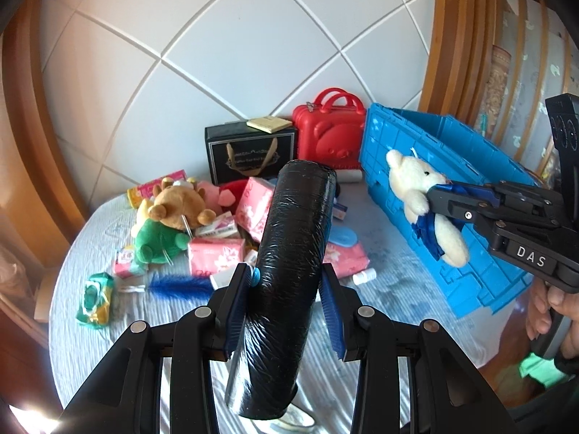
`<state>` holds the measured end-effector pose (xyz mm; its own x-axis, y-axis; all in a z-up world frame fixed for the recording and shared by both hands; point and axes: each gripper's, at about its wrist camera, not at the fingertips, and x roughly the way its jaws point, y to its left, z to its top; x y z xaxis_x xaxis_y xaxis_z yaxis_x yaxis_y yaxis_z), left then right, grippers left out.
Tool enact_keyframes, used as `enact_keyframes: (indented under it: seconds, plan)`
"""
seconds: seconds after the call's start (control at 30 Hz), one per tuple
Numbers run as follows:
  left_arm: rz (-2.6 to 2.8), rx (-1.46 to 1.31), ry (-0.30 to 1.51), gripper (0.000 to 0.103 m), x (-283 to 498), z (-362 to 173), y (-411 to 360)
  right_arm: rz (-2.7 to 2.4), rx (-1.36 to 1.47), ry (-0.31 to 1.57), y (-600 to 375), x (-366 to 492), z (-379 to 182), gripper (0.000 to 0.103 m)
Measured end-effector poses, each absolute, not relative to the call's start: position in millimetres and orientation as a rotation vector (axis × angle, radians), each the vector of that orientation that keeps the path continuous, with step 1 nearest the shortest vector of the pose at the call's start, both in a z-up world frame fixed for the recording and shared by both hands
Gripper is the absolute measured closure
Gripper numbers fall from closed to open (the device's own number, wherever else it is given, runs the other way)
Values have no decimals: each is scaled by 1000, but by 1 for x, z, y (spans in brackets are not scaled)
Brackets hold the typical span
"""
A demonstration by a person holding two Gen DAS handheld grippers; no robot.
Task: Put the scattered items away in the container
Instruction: 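Lift the black roll with left tool while right tool lifts the teddy bear, then carry the black roll with left tool while right tool carries the bear over the blue crate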
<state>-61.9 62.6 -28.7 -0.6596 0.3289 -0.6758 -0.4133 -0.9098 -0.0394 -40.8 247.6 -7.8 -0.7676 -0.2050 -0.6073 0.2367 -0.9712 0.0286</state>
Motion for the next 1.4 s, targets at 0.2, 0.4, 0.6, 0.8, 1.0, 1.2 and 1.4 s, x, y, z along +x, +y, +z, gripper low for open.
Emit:
enact_keyframes:
  seconds: [0.2, 0.4, 0.6, 0.8, 1.0, 1.2, 1.4]
  plan:
    - [2583, -952, 168, 66, -54, -5, 62, -2751, 875, 51, 255, -31, 8, 80]
    - [2623, -922, 169, 66, -44, 13, 66, -2747, 829, 43, 263, -20, 20, 80]
    - [2658, -898, 172, 66, -34, 29, 74, -2737, 780, 33, 273, -12, 31, 80]
    - [2669, -849, 185, 66, -29, 49, 96, -2737, 740, 23, 292, -3, 41, 80]
    - [2656, -823, 195, 66, -32, 58, 128, -2762, 725, 0, 322, 4, 47, 80]
    - [2622, -778, 214, 66, -37, 68, 168, -2800, 698, -26, 358, 11, 57, 80]
    - [2587, -734, 234, 66, -40, 77, 209, -2836, 675, -44, 391, 13, 65, 80]
